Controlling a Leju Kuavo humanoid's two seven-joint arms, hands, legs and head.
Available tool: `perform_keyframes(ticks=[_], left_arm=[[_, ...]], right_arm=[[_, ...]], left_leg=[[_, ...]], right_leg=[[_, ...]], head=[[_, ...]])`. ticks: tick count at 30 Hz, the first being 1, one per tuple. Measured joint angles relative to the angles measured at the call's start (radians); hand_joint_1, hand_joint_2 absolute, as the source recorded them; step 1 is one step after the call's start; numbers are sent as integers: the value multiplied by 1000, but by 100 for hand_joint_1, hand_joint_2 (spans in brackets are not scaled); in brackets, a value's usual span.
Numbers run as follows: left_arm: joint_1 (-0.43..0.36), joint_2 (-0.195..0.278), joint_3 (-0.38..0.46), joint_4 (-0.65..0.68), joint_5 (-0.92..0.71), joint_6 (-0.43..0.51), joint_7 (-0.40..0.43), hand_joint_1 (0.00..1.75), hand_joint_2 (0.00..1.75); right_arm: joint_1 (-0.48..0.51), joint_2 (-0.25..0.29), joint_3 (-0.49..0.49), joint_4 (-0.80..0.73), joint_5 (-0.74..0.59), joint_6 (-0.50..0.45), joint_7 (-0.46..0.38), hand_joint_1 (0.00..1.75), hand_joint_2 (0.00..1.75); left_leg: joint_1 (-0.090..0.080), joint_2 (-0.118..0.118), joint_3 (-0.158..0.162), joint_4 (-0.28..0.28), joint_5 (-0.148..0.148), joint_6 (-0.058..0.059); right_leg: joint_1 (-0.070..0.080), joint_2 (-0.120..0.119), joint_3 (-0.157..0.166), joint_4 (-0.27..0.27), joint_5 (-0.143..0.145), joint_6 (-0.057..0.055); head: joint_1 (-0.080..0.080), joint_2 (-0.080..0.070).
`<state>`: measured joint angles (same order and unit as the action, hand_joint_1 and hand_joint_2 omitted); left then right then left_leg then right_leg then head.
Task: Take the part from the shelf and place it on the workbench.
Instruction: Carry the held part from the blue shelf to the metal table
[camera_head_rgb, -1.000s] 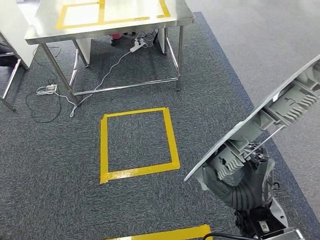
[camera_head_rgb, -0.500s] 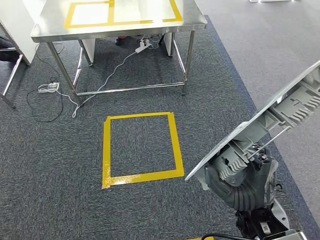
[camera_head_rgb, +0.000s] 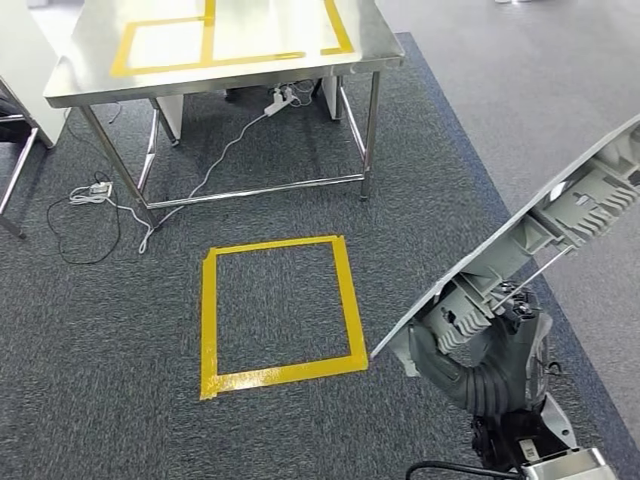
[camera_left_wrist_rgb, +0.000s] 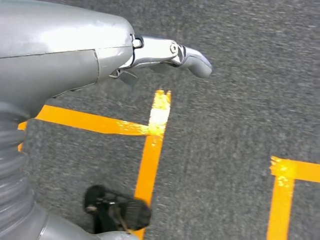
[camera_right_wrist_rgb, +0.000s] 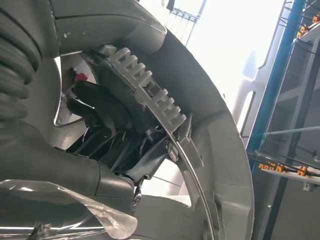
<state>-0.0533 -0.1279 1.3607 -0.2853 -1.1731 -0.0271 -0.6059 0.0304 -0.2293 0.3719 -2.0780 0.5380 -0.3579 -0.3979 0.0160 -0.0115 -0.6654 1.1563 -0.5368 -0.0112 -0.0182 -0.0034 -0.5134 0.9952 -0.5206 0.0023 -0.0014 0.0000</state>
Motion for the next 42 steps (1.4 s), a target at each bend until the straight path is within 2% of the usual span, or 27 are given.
perform_keyframes(ticks=[1, 2, 3, 6, 7, 8, 11, 12, 13, 14, 16, 17, 18, 20, 22, 24, 26, 27, 28, 29, 31, 33, 36, 37, 38, 40, 42], left_arm=[[1, 0, 0, 0, 0, 0, 0, 0, 175], [1, 1, 0, 0, 0, 0, 1, 0, 175], [1, 0, 0, 0, 0, 0, 1, 0, 175], [1, 0, 0, 0, 0, 1, 2, 0, 175], [1, -1, 0, 0, 0, 1, 2, 0, 175], [0, -1, 0, 0, 0, 1, 2, 0, 175], [0, -1, 0, 0, 1, 1, 2, 0, 175], [0, -1, 0, 0, 1, 1, 2, 0, 175], [1, -1, 0, 0, 1, 1, 2, 0, 175], [2, -2, 0, 0, 1, 1, 2, 0, 175], [1, -6, 0, 0, 1, 0, 2, 0, 175], [0, -7, 0, 0, 2, 0, 2, 0, 175], [-1, -8, 0, 0, 2, 0, 2, 0, 175], [-3, -7, 0, 0, 5, 0, 2, 0, 175], [-4, -8, 0, 0, 7, 1, 1, 0, 175], [-5, -9, 0, 0, 9, 1, 0, 0, 175], [-4, -7, 0, 0, 12, 1, -1, 0, 175], [-3, -6, 0, 0, 13, 1, -1, 0, 175], [-2, -6, 0, 0, 13, 1, -1, 0, 175], [-1, -6, 0, 0, 14, 0, -1, 0, 175], [0, -5, 0, 0, 17, 0, -1, 0, 175], [2, -4, 0, 0, 19, -1, -2, 0, 175], [2, -5, 0, -1, 20, -1, -2, 0, 175], [1, -5, -1, -1, 21, -1, -2, 0, 175], [0, -5, -1, -1, 21, -1, -2, 0, 175], [-2, -4, -1, -1, 21, -1, -2, 0, 175], [-2, -4, -3, -1, 21, -1, -2, 0, 175]], right_arm=[[0, 1, 0, 1, -1, 1, 1, 175, 175], [-1, 2, 0, 1, -1, 1, 1, 175, 175], [-1, 3, 0, 1, -2, 2, 2, 175, 175], [-2, 3, -1, 1, -4, 3, 3, 175, 175], [-3, 4, -2, 1, -5, 2, 3, 175, 175], [-4, 4, -2, 1, -6, 1, 3, 175, 175], [-5, 9, -3, 2, -8, -11, 3, 175, 175], [-4, 11, -4, 3, -8, -19, 2, 175, 175], [-4, 15, -4, 4, -8, -28, -1, 175, 175], [-4, 20, -4, 5, -9, -37, -5, 175, 175], [-8, 28, -4, 7, -21, -46, -16, 175, 175], [-11, 31, -3, 8, -30, -45, -19, 175, 175], [-14, 33, -3, 9, -41, -44, -21, 175, 175], [-19, 38, -2, 11, -59, -38, -19, 175, 175], [-23, 43, -2, 12, -72, -31, -15, 175, 175], [-27, 45, -3, 12, -81, -21, -8, 175, 175], [-30, 46, -4, 13, -91, -8, 2, 175, 175], [-30, 47, -4, 14, -95, -1, 8, 175, 175], [-30, 47, -4, 15, -98, 5, 13, 175, 175], [-31, 47, -4, 16, -100, 10, 17, 175, 175], [-33, 47, -5, 17, -101, 14, 21, 175, 175], [-37, 47, -8, 20, -100, 13, 21, 175, 175], [-47, 48, -15, 25, -101, 12, 28, 175, 175], [-51, 48, -18, 26, -101, 13, 31, 175, 175], [-56, 48, -21, 27, -101, 14, 34, 175, 175], [-62, 48, -25, 31, -100, 14, 33, 175, 175], [-64, 49, -26, 35, -100, 12, 32, 175, 175]], left_leg=[[-1, 2, 13, -56, 44, 2], [-2, 3, 24, -95, 73, 5], [-4, 5, 30, -115, 88, 10], [-6, 3, 50, -121, 82, 33], [-5, 3, 59, -124, 80, 41], [-4, 2, 68, -125, 77, 47], [-7, 2, 83, -126, 57, 57], [-9, 1, 91, -126, 49, 58], [-10, 0, 102, -126, 40, 58], [-11, -2, 116, -126, 29, 57], [-14, -3, 143, -125, 7, 52], [-15, -4, 152, -125, -3, 47], [-15, -4, 157, -126, -10, 42], [-17, -5, 161, -124, -12, 30], [-16, -4, 145, -83, -3, 19], [-14, -2, 87, 18, -18, 9], [-10, -2, 11, 122, -72, 1], [-8, -2, -16, 147, -92, -1], [-7, -2, -30, 145, -94, -2], [-6, -2, -29, 112, -70, -2], [-6, -1, -5, -5, 27, 1], [-10, 1, 13, -85, 85, 11], [-13, 1, 29, -102, 88, 33], [-11, 0, 37, -107, 87, 39], [-10, 0, 46, -112, 85, 44], [-9, 0, 57, -116, 77, 52], [-11, -1, 68, -117, 64, 58]], right_leg=[[0, 1, 12, 2, -11, 6], [0, 2, 17, 3, -22, 14], [1, 3, 24, 4, -30, 22], [-1, 3, 42, 16, -38, 43], [-2, 3, 31, 41, -43, 47], [-2, 2, 5, 86, -57, 48], [-2, 2, -122, 267, -128, 51], [-1, 2, -153, 293, -141, 51], [-1, 2, -169, 286, -135, 49], [0, 2, -169, 246, -105, 46], [5, 3, -148, 125, -5, 34], [8, 3, -138, 79, 32, 28], [11, 4, -131, 54, 57, 22], [12, 6, -119, 41, 63, 14], [7, 4, -99, 30, 61, 6], [3, 1, -76, 21, 50, -2], [3, 1, -57, 19, 34, -6], [2, 2, -46, 19, 25, -6], [2, 3, -34, 19, 16, -5], [2, 4, -20, 19, 6, -3], [2, 4, 8, 20, -16, 4], [4, 5, 21, 20, -35, 17], [4, 7, 28, 29, -41, 37], [3, 6, 22, 47, -38, 42], [3, 5, 0, 83, -39, 46], [3, 3, -80, 201, -64, 49], [4, 4, -164, 296, -114, 50]], head=[[0, 0], [0, 0], [0, 0], [1, 0], [3, 0], [5, 0], [11, 0], [12, 0], [12, 0], [12, 0], [12, 0], [13, 0], [13, 0], [16, 0], [14, 0], [10, 0], [9, 0], [8, 0], [9, 0], [8, 0], [8, 0], [7, 0], [8, 0], [9, 0], [11, 0], [13, 0], [14, 0]])
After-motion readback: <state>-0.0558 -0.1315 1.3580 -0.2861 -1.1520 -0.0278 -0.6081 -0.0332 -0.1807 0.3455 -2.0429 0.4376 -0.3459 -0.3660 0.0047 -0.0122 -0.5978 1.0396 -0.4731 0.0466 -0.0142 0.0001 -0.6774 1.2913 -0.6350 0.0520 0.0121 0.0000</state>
